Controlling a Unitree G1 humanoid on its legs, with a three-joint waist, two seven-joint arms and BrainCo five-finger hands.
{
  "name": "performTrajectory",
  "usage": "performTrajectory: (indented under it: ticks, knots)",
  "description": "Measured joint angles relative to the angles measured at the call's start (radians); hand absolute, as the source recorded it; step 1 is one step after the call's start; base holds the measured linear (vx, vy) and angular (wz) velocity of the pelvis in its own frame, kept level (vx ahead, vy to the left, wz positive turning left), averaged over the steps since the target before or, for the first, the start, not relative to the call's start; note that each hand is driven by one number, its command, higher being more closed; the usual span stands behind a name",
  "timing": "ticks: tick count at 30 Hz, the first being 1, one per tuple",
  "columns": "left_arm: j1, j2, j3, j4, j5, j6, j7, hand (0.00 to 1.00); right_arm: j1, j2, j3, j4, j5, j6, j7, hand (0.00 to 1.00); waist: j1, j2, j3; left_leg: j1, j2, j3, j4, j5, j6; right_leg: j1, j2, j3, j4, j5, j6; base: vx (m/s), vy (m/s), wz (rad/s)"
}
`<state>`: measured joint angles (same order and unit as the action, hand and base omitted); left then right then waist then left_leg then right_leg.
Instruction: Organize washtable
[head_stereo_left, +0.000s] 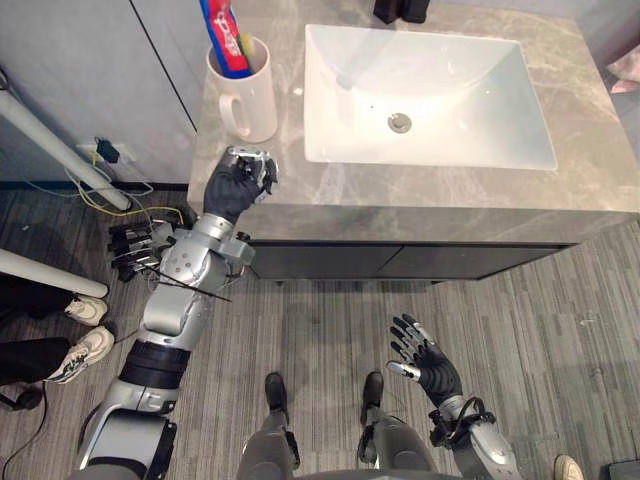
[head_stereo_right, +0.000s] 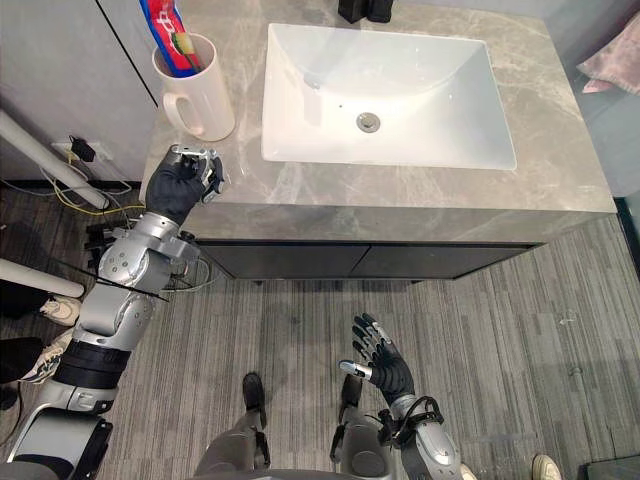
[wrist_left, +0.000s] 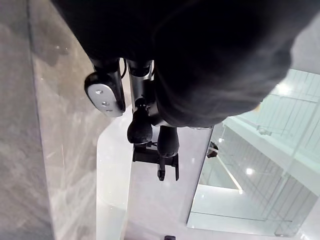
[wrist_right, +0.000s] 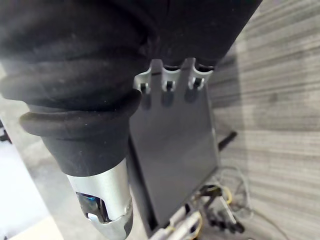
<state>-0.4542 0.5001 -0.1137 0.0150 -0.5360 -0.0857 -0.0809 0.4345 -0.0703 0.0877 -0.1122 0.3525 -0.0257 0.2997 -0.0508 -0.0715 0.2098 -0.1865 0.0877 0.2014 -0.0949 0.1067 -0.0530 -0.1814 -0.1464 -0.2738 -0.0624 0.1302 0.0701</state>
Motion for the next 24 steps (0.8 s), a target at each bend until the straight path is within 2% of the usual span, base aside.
performTrajectory:
  ticks: [11,19,24]
  knots:
    - [-0.085,0.059,-0.001,0.039,0.001,-0.001,0.019,1.0,-0.001,-0.016,-0.001,-0.022,0.0,-0.001,-0.013,0.0,0.001,-0.001,0.041,-0.03,0.001,0.016,0.0,0.0,0.001,-0.036,0.003,-0.003,-0.011,0.031,-0.008,0.01,0.01,-0.04]
    - [-0.152,0.073,-0.001,0.063,0.031,-0.022,0.02,1.0,0.0,-0.016,-0.001,-0.03,0.0,-0.006,-0.013,0.0,0.002,-0.008,0.061,-0.053,0.002,0.015,0.0,-0.005,0.0,-0.055,0.003,-0.02,-0.012,0.037,-0.007,0.03,0.018,0.01]
    - [-0.194,0.109,-0.002,0.085,0.038,-0.034,0.021,1.0,0.001,-0.017,-0.001,-0.032,0.0,-0.008,-0.013,0.0,0.005,-0.01,0.079,-0.062,0.004,0.012,0.0,-0.005,0.0,-0.062,0.005,-0.028,-0.012,0.048,0.001,0.04,0.026,0.02]
